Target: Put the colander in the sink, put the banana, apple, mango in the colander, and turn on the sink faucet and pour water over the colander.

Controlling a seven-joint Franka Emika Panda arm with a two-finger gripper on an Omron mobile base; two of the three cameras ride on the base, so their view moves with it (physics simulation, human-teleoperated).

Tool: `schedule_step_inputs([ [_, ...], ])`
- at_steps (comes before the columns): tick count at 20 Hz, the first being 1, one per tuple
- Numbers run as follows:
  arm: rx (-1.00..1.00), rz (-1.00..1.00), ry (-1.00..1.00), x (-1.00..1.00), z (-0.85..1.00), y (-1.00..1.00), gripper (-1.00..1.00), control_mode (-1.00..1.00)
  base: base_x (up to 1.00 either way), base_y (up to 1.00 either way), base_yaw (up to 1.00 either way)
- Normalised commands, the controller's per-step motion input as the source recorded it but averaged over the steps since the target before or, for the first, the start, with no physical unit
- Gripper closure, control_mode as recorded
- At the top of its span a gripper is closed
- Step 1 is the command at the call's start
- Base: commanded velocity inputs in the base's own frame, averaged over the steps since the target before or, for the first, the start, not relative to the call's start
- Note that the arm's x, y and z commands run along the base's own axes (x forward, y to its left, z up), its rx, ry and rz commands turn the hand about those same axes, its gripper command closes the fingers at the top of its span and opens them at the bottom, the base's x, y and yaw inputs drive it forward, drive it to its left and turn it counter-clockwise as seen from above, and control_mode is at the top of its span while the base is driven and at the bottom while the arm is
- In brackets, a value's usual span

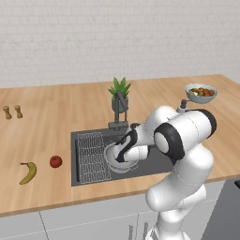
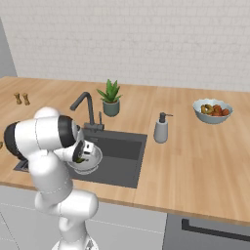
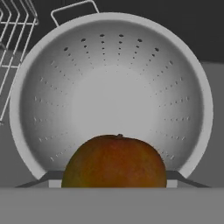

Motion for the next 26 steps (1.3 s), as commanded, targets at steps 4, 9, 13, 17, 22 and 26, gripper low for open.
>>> schedule_step_inputs([
  [4, 0.00, 0.00, -0.02, 0.27, -0.27, 0.00, 1.00, -1.00, 0.00, 0.00, 0.00],
  [9, 0.00, 0.00, 0.00, 0.18, -0.28, 0.00, 1.00, -1.00, 0.00, 0.00, 0.00],
  [13, 0.00, 0.00, 0.00, 0.11, -0.24, 0.00, 1.00, -1.00, 0.00, 0.00, 0.00],
  [17, 0.00, 0.00, 0.00, 0.10, -0.11, 0.00, 1.00, -1.00, 0.00, 0.00, 0.00],
  [22, 0.00, 0.00, 0.00, 0.22, -0.04, 0.00, 1.00, -1.00, 0.00, 0.00, 0.00],
  [26, 0.00, 0.00, 0.00, 0.23, 0.00, 0.00, 1.00, -1.00, 0.00, 0.00, 0.00],
])
